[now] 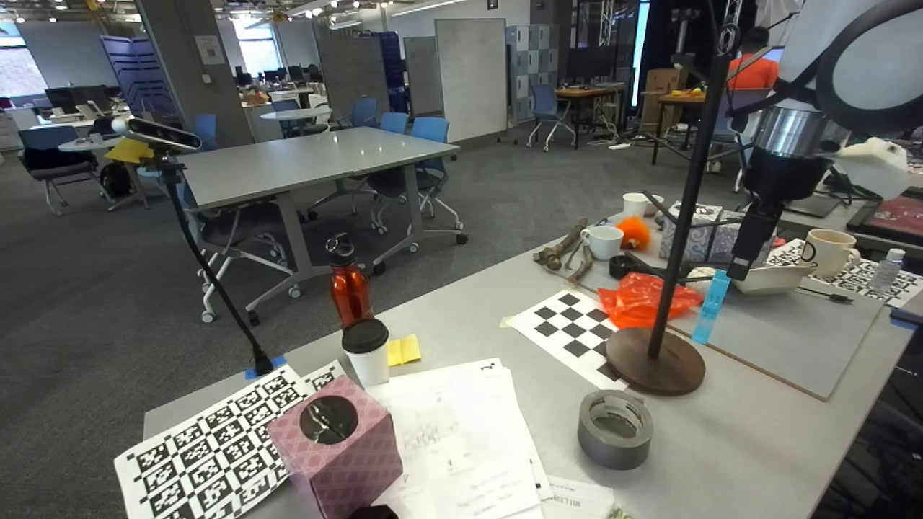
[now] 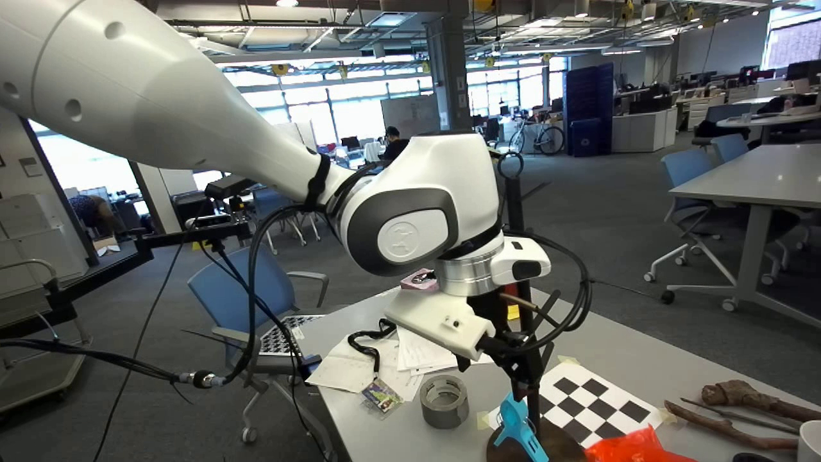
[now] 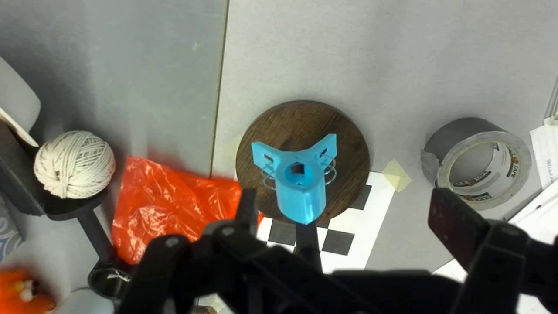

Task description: Take the blue peg from the hanger and place it on the table

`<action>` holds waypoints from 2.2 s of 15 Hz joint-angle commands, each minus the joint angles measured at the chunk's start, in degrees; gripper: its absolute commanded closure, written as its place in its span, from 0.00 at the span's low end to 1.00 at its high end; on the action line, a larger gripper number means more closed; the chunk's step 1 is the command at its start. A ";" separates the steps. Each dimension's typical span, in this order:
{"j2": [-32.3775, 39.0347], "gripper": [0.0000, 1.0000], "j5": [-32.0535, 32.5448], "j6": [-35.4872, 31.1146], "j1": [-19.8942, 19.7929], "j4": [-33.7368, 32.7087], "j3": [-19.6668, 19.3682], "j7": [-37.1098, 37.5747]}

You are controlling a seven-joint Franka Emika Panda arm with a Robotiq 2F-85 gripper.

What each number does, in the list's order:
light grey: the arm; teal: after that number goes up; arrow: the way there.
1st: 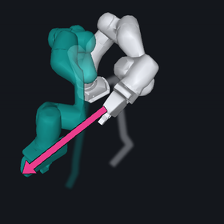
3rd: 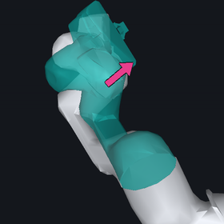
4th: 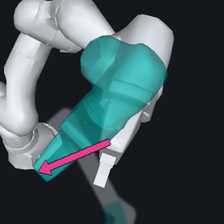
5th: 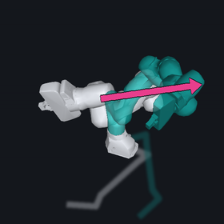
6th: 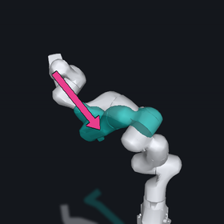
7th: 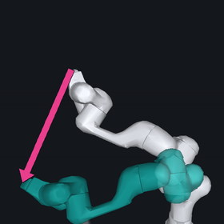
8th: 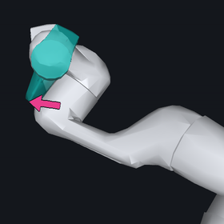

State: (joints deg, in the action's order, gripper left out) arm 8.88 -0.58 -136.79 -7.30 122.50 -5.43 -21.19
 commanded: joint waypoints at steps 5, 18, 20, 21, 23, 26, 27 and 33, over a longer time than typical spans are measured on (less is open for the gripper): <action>-3.69 0.00 0.64 -3.26 0.37 5.87 0.51 1.26; -12.36 0.00 4.36 -5.73 1.50 11.02 0.56 5.48; -13.69 0.00 4.71 -5.34 1.65 11.93 0.54 6.25; -14.11 0.00 4.54 -5.25 1.68 12.42 0.51 6.35; -13.89 0.00 4.00 -4.99 1.57 13.01 0.24 6.28; -11.66 0.00 3.94 -5.69 1.18 12.67 -0.35 6.25; -10.86 0.00 4.17 -5.88 1.06 12.30 -0.52 6.31; -5.11 0.00 4.25 -7.88 0.47 8.55 -1.35 5.74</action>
State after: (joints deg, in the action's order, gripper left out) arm 0.11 2.61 -142.90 -6.54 133.75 -6.48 -16.22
